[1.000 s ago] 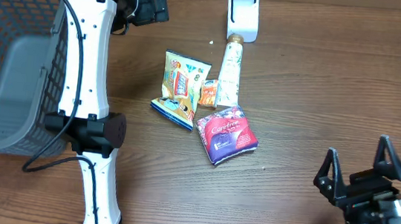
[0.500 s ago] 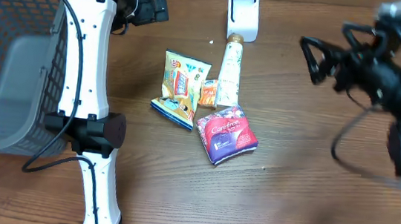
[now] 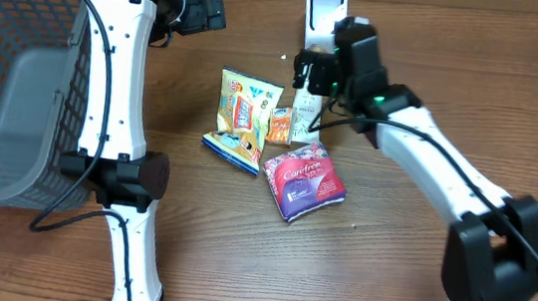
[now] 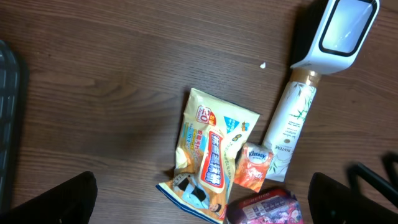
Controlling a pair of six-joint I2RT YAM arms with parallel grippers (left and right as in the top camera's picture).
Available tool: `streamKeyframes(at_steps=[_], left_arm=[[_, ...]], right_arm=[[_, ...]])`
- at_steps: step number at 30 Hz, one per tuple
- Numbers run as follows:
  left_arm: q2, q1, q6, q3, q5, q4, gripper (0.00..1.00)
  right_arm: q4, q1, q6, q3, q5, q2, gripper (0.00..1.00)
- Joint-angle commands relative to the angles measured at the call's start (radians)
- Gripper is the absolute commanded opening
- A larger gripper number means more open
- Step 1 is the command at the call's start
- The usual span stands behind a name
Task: Scan the item barcode
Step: 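Move the right gripper over the white bottle and grasp it, then lift the bottle with the right gripper and move it rightward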
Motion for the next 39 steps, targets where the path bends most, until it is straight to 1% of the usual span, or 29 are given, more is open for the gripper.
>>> streamKeyframes(at_steps=[1,5,9,13,14,16,19,20,23,24,25,29,31,32,37,39], left_arm=[[-0.009,0.001,0.0,0.006,-0.003,-0.002,1.0],[-0.009,0.001,0.0,0.006,-0.003,-0.002,1.0],[-0.009,0.001,0.0,0.006,-0.003,-0.002,1.0],[-0.009,0.001,0.0,0.006,-0.003,-0.002,1.0],[-0.009,0.001,0.0,0.006,-0.003,-0.002,1.0],[-0.009,0.001,0.0,0.006,-0.003,-0.002,0.99],[-0.009,0.001,0.0,0.006,-0.003,-0.002,1.0],[-0.009,0.001,0.001,0.006,-0.003,-0.002,1.0],[-0.01,0.001,0.001,0.006,-0.003,-0.002,1.0],[-0.009,0.001,0.0,0.006,-0.003,-0.002,1.0],[-0.009,0.001,0.001,0.006,-0.003,-0.002,1.0],[-0.009,0.001,0.0,0.006,-0.003,-0.002,1.0],[-0.009,0.001,0.0,0.006,-0.003,-0.002,1.0],[-0.009,0.001,0.001,0.006,-0.003,-0.002,1.0],[-0.009,0.001,0.001,0.006,-0.003,-0.002,1.0],[-0.009,0.001,0.0,0.006,-0.003,-0.002,0.99]], right_arm=[[0.068,0.006,0.017,0.033,0.165,0.051,0.99],[0.079,0.012,0.02,0.033,0.162,0.095,0.99],[0.125,0.035,0.02,0.032,0.162,0.178,0.98],[0.206,0.044,0.02,0.032,0.163,0.239,0.9],[0.228,0.044,0.02,0.032,0.164,0.252,0.9],[0.282,0.043,0.019,0.032,0.166,0.29,0.95],[0.298,0.042,0.0,0.032,0.166,0.333,0.95],[0.292,0.042,-0.007,0.032,0.167,0.34,0.93],[0.264,0.042,-0.007,0.032,0.196,0.35,0.82],[0.251,0.042,-0.006,0.032,0.212,0.35,0.77],[0.236,0.042,-0.006,0.032,0.23,0.35,0.64],[0.178,0.042,-0.006,0.033,0.23,0.343,0.46],[0.143,0.041,-0.006,0.033,0.232,0.32,0.42],[0.103,0.038,-0.006,0.033,0.258,0.287,0.35],[-0.049,0.014,-0.006,0.033,0.366,0.172,0.35],[-0.103,-0.003,-0.006,0.033,0.38,0.145,0.34]])
